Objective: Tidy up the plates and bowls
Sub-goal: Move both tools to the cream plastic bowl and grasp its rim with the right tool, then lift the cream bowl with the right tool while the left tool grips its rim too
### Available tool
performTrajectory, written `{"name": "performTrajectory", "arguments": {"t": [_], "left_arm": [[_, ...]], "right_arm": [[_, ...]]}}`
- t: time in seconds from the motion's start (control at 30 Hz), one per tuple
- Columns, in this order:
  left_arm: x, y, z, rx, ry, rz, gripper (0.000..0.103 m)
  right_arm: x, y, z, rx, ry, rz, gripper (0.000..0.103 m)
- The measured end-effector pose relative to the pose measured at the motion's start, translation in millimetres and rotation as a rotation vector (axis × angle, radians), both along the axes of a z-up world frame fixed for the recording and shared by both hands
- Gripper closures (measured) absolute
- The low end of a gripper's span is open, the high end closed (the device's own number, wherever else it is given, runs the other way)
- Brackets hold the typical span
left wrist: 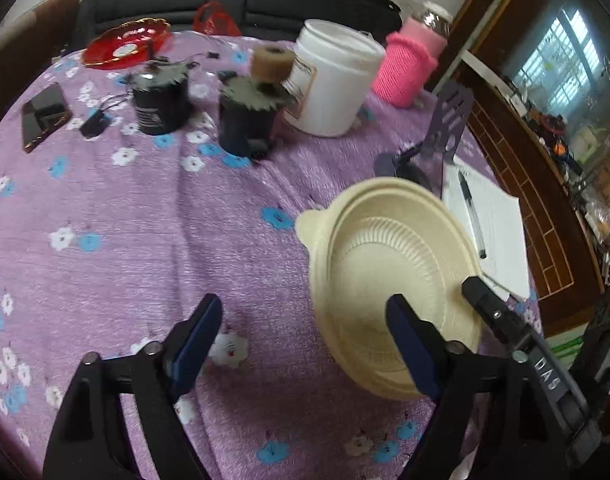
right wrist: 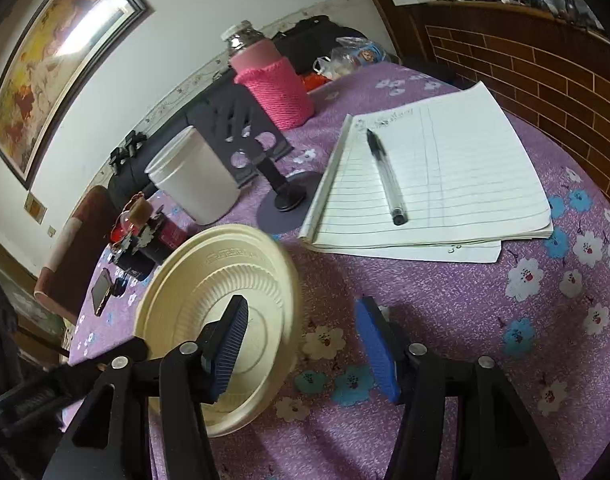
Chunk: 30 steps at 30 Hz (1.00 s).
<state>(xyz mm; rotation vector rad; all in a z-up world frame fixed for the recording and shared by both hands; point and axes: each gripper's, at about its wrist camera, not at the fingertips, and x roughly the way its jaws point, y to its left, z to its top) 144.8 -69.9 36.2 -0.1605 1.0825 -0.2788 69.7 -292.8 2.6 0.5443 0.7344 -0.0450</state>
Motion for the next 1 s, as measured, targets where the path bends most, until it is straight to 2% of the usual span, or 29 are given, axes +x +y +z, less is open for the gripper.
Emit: {"name": "performTrajectory", "arguments": {"t": [0.2,0.27,0.43,0.53,0.67,0.73,0.77,0.8,0.9,1.0], "left_arm": [[9.4,-12.2,-9.5,0.032,-0.006,-0.013,0.022],[12.5,-15.5,-13.4,0.034,0.003,-0.017,0.026],[19.7,-21.9,-22.5,0.030,0.057,-0.042,0.062],[19.5,-25.2,-19.5,0.046,0.039,-0.055,0.071],[16.6,-27.8,-16.5,0.051,0.039,-0.069,0.073],[14.7,-27.4,-14.9,0.048,0.039,-0.073,0.073],[13.5,-26.9,-13.5,0.048,0.037,-0.074,0.073],[12.5,-26.2,-12.7,0.050,0.035,-0.076,0.073],[6.8,-26.7,-9.4,0.060,0.018,-0.075,0.077],[0.3,-19.8,-3.7,0.076,-0.001,-0.059,0.083]], "right_arm": [[9.7,-4.8,-15.2,0.067,0.045,0.019,0.050],[10.6,-3.6,-17.4,0.069,0.044,0.025,0.050],[12.8,-0.3,-18.4,0.068,0.038,0.038,0.050],[14.2,2.1,-19.5,0.072,0.035,0.053,0.050],[16.0,6.3,-20.6,0.123,0.029,0.097,0.051],[16.3,9.0,-21.6,0.142,0.033,0.113,0.064],[16.6,11.1,-22.2,0.143,0.040,0.117,0.076],[16.5,12.9,-22.7,0.138,0.045,0.118,0.082],[14.2,18.1,-19.2,0.114,0.036,0.112,0.087],[11.7,24.4,-13.0,0.094,0.016,0.124,0.088]]}}
